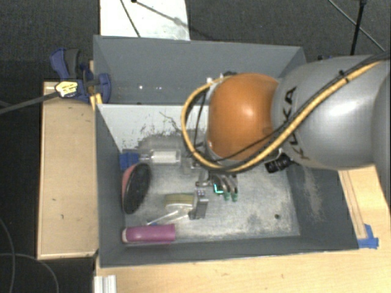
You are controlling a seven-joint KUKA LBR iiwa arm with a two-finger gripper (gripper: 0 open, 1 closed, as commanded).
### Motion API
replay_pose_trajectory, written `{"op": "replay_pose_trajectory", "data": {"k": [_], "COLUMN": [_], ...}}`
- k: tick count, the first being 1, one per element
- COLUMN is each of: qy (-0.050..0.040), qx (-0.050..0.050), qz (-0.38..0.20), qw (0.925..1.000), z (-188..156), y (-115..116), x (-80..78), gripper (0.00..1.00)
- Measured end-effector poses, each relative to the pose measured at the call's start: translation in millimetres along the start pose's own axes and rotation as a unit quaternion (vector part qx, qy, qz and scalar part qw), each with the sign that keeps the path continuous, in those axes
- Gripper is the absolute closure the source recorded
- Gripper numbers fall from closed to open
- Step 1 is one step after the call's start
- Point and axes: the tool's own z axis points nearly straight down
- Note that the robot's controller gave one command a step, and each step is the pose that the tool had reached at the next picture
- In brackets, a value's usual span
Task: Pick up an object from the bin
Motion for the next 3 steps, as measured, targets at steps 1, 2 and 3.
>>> {"op": "replay_pose_trajectory", "data": {"k": [1, 2, 3], "qy": [-0.0002, -0.003, -0.0086], "qx": [0.001, 0.0, -0.001], "qz": [0.041, 0.043, 0.034], "qw": [0.9992, 0.9991, 0.9994], "z": [111.4, 107.1, -46.9], "y": [-13.3, -12.7, -23.2], "x": [-22.0, -23.1, -56.3], "gripper": [0.0, 1.0, 1.0]}}
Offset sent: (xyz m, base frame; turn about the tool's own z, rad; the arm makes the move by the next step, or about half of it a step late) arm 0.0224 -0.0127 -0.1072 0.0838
